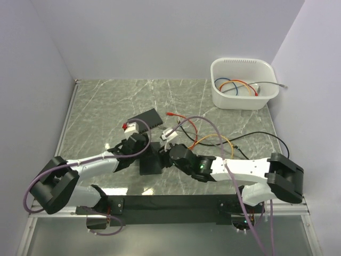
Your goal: Insert the plug into the switch port
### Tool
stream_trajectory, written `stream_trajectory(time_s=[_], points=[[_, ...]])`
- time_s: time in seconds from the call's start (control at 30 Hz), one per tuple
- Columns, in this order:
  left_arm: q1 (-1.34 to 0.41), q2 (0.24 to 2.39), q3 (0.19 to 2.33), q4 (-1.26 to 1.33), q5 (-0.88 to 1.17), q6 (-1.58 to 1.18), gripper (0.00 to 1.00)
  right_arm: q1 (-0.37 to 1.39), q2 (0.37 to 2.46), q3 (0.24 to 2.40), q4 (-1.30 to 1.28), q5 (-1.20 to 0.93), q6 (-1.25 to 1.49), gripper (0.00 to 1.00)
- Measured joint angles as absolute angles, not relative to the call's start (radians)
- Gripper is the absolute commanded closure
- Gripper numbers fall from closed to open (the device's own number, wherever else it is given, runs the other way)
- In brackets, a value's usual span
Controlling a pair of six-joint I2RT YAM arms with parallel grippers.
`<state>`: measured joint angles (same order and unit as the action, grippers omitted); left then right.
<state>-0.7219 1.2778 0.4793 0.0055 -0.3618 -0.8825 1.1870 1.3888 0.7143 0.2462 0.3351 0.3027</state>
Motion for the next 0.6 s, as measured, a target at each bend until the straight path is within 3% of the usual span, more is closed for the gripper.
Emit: stream_trajectory(time_s=[0.27,0.6], points=[[-0.651,1.302,0.612,0.007,-0.299,-0.776,0.20,1.050,1.277,0.757,0.104,0.397,0.324,0.41],[-0.616,0.992,0.564,-0.020,-0.311,-0.690,0.17,0.782,1.283,0.830,-0.043,0.374,0.338,0.43]])
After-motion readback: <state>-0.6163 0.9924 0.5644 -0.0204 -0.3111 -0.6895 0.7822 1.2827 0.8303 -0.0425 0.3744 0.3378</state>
